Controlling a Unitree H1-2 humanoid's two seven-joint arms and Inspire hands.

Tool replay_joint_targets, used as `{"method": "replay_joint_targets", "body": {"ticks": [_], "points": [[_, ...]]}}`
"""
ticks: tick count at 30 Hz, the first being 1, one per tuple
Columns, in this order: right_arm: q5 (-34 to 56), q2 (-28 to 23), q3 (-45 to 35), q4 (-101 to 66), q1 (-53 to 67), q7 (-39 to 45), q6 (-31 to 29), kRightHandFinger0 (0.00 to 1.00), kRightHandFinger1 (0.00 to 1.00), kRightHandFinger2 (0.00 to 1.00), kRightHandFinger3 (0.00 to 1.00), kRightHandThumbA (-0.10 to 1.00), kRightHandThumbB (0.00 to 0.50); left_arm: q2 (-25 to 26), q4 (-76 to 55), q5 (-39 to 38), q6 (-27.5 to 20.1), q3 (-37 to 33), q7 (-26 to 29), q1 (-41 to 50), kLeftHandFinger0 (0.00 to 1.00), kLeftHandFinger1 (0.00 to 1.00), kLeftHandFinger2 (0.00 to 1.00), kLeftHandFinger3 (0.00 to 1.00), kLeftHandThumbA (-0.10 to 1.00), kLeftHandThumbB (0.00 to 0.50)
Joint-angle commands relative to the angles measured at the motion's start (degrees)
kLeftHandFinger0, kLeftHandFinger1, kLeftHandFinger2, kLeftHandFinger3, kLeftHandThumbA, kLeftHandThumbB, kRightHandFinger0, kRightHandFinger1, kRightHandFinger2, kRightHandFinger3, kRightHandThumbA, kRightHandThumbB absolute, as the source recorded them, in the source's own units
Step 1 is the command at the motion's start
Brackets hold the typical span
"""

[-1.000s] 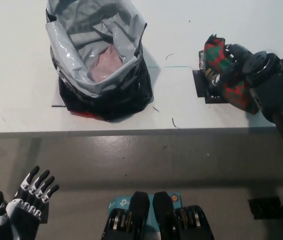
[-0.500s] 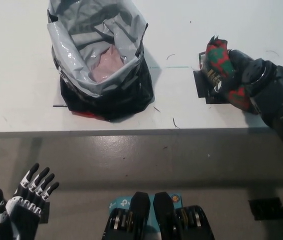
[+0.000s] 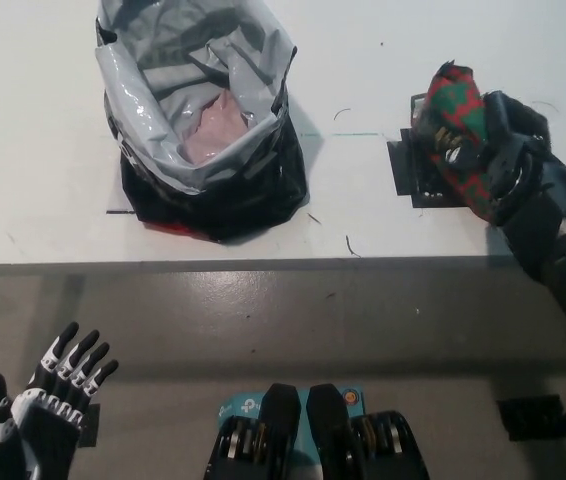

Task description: The robot uses its right hand to pick up a bag of coffee beans and puts it in the black plastic bag, then the robot grabs the top of the bag and lifts it.

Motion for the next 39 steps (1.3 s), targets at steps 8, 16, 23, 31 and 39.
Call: {"method": "replay_joint_targets", "body": {"ticks": [8,16,23,31,39], "points": [[40.22,-1.18,-44.38,0.25,-1.38,7.15,-4.13,0.0,0.03,0.34,1.0,-0.1,0.131,0.61,-0.46,-0.87,-2.39,0.84,0.42,-0.87,1.0,1.0,1.0,1.0,1.0,0.238],[58.63,-1.14,-68.07,-0.56,-3.32,21.08,3.11,0.0,0.07,0.67,1.0,-0.1,0.11,0.63,-0.46,-0.89,-2.11,0.87,0.53,-1.31,1.0,1.0,1.0,1.0,1.0,0.242],[61.07,0.97,-75.26,-2.32,-4.3,25.01,4.46,0.0,0.12,0.67,0.97,-0.1,0.117,0.55,-0.37,0.17,-2.26,1.07,0.96,-0.98,1.0,1.0,1.0,1.0,1.0,0.249],[60.99,2.47,-78.23,-5.49,-6.97,29.68,7.74,0.0,0.17,0.62,1.0,-0.1,0.074,0.62,-0.09,-0.07,-2.41,1.17,0.91,-0.95,1.0,1.0,1.0,1.0,1.0,0.261],[63.59,7.26,-73.91,-24.93,-12.73,28.38,15.89,0.0,0.26,0.74,1.0,-0.1,0.141,0.72,-0.27,0.63,-2.15,1.08,0.98,-0.97,1.0,1.0,1.0,1.0,1.0,0.278]]}}
